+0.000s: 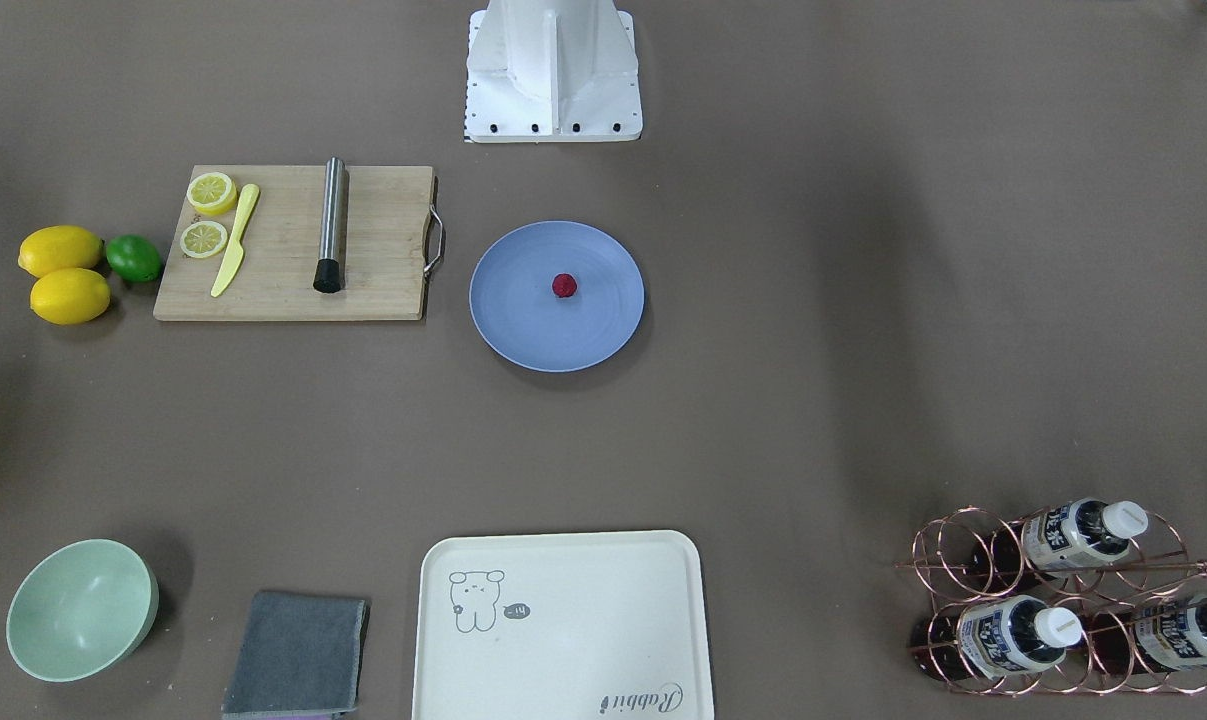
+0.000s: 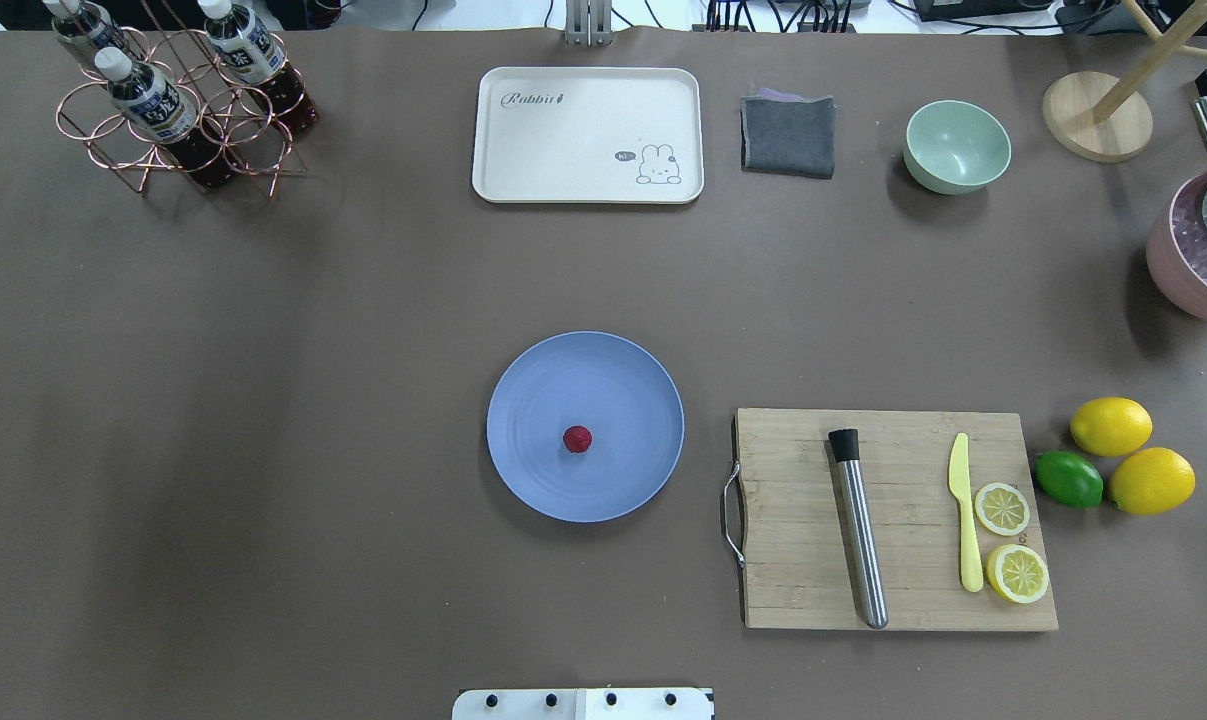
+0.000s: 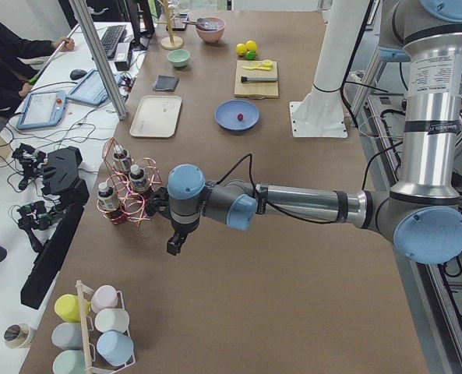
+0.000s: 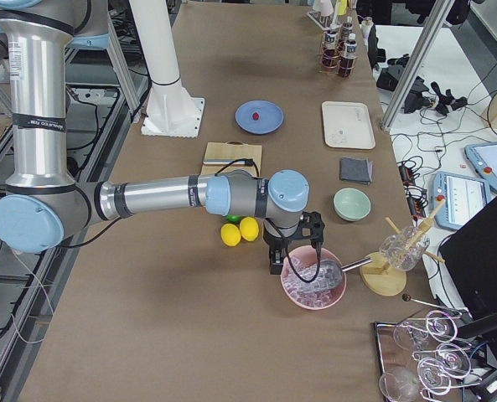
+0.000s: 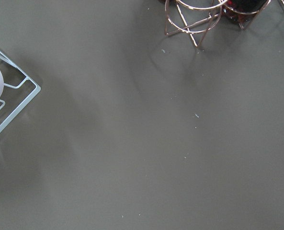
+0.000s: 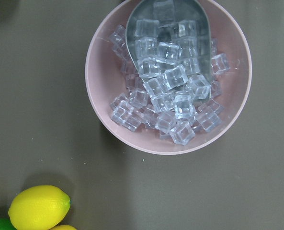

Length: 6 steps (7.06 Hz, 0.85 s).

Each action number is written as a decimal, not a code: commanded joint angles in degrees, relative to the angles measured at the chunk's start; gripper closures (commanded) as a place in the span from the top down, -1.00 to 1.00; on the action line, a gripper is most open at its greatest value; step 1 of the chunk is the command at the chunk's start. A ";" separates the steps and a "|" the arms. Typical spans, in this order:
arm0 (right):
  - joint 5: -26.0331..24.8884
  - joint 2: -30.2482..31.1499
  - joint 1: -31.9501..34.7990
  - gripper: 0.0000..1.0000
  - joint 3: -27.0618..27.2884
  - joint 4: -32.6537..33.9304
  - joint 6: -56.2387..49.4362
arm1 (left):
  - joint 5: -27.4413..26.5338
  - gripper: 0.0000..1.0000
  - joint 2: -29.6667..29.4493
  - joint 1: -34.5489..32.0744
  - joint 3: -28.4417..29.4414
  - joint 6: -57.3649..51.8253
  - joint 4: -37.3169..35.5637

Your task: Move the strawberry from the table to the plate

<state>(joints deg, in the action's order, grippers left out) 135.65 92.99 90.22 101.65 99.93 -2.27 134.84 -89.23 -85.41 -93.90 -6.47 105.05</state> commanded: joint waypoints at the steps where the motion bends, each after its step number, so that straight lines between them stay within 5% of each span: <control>1: 0.05 0.00 0.48 1.00 -0.05 -0.26 0.25 | -0.01 0.96 0.72 -0.02 0.03 0.05 -0.02; 6: 0.05 -0.44 0.48 1.00 -0.14 -0.17 0.43 | -3.35 0.96 0.11 -0.02 -0.06 0.14 -0.02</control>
<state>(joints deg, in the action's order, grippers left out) 135.70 92.65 90.70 101.52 99.76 -1.91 131.61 -89.04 -85.44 -94.01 -6.33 105.03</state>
